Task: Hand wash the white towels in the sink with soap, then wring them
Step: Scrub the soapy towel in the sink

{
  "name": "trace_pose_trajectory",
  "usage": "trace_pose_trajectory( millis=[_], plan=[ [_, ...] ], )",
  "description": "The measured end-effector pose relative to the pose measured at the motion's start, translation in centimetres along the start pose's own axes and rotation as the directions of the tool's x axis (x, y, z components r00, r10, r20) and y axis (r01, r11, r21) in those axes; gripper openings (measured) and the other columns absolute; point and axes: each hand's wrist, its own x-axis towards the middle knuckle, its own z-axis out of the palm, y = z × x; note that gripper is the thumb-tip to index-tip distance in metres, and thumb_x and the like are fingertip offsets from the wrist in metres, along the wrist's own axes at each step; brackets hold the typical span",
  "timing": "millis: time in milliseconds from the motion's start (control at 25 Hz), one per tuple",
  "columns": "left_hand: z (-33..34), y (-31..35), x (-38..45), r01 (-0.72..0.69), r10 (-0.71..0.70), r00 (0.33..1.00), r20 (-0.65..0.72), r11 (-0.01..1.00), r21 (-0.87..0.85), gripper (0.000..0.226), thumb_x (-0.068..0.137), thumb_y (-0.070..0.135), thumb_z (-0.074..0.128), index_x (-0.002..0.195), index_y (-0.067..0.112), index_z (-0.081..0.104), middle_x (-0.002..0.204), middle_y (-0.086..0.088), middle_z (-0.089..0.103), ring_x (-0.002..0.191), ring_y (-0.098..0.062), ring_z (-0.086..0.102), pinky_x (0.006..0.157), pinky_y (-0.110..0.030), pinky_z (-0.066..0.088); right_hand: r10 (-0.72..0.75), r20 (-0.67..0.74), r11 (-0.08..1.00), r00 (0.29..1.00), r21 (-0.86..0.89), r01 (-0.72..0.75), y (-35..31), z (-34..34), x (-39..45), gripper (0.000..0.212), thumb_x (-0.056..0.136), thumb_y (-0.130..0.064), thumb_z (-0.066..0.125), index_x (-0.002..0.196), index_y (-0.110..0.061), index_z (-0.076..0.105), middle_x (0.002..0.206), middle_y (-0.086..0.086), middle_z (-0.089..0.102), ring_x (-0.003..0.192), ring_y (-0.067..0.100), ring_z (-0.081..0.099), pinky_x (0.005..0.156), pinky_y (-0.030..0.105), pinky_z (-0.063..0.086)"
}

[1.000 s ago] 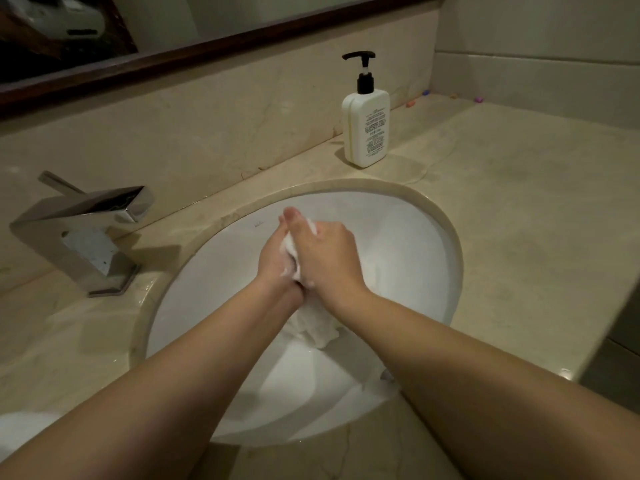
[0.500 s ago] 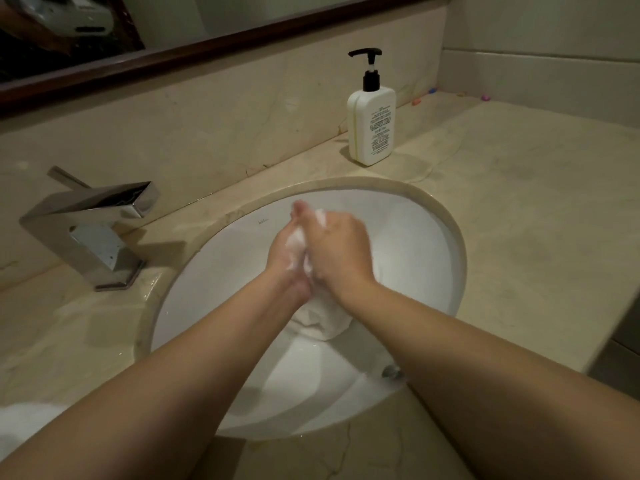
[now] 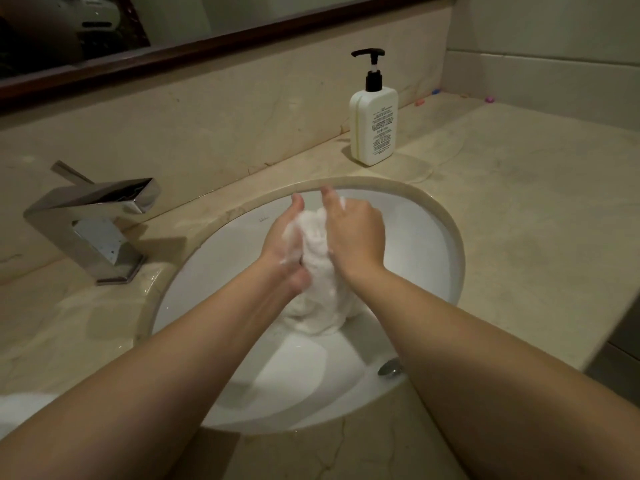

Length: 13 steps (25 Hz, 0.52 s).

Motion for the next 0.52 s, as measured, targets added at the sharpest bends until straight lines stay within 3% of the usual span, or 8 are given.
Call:
trace_pose_trajectory(
  millis=[80,160,240,360,440,520],
  plan=[
    [-0.2,0.3,0.4,0.061,-0.054,0.997,-0.056,0.992,0.113,0.078,0.103,0.066,0.028,0.122,0.001,0.065,0.098,-0.019,0.076,0.086,-0.029,0.075,0.086,-0.039,0.054,0.122,-0.039,0.992,0.992,0.040,-0.121,1.3,-0.2,1.2,0.060,0.102,-0.055,0.043,0.056,-0.015,0.047,0.062,0.004,0.055,0.066,0.026,0.056,0.061,0.032,0.035],
    [-1.4,0.4,1.6,0.074,-0.030,0.975,-0.222,0.979,0.191,0.082,0.097,0.072,0.036,0.135,0.003,0.057,0.114,-0.020,0.072,0.098,-0.032,0.074,0.091,-0.042,0.056,0.160,0.000,0.982,0.987,0.107,-0.159,2.0,0.2,1.2,0.059,0.101,-0.055,0.046,0.057,-0.016,0.045,0.061,0.001,0.052,0.062,0.023,0.052,0.060,0.032,0.035],
    [-3.4,1.2,2.6,0.068,-0.009,0.963,-0.270,0.976,0.209,0.080,0.096,0.073,0.038,0.140,0.009,0.054,0.126,-0.014,0.067,0.111,-0.030,0.068,0.090,-0.040,0.055,0.202,0.062,0.956,0.978,0.203,-0.210,2.2,0.1,1.4,0.052,0.099,-0.054,0.050,0.066,-0.014,0.053,0.068,0.001,0.056,0.067,0.020,0.054,0.065,0.032,0.041],
    [-5.6,2.4,2.6,0.093,-0.049,0.977,-0.206,0.974,0.208,0.036,0.104,0.036,0.051,0.099,0.003,0.063,0.090,-0.011,0.068,0.077,-0.022,0.069,0.067,-0.032,0.054,0.307,0.259,0.910,0.916,0.204,-0.362,2.7,-0.3,2.4,0.031,0.094,-0.038,0.062,0.110,-0.011,0.064,0.104,0.006,0.065,0.096,0.025,0.062,0.080,0.033,0.049],
    [-6.7,2.1,2.8,0.115,-0.033,0.976,-0.214,0.916,0.384,0.017,0.100,0.008,0.056,0.084,0.004,0.061,0.082,-0.012,0.062,0.067,-0.020,0.064,0.055,-0.026,0.055,0.302,0.373,0.938,0.877,0.050,-0.344,3.0,-0.2,1.9,0.035,0.090,-0.025,0.068,0.122,-0.012,0.062,0.115,0.007,0.064,0.102,0.027,0.061,0.084,0.034,0.049],
    [-7.6,1.2,3.2,0.119,0.069,0.962,-0.262,0.760,0.639,0.018,0.094,0.001,0.065,0.077,0.003,0.062,0.078,-0.015,0.060,0.060,-0.019,0.060,0.051,-0.025,0.054,0.333,0.373,0.942,0.866,-0.087,-0.324,3.4,-0.2,1.4,0.044,0.090,-0.024,0.070,0.131,-0.014,0.057,0.123,0.008,0.062,0.108,0.028,0.059,0.088,0.036,0.048]
  ],
)
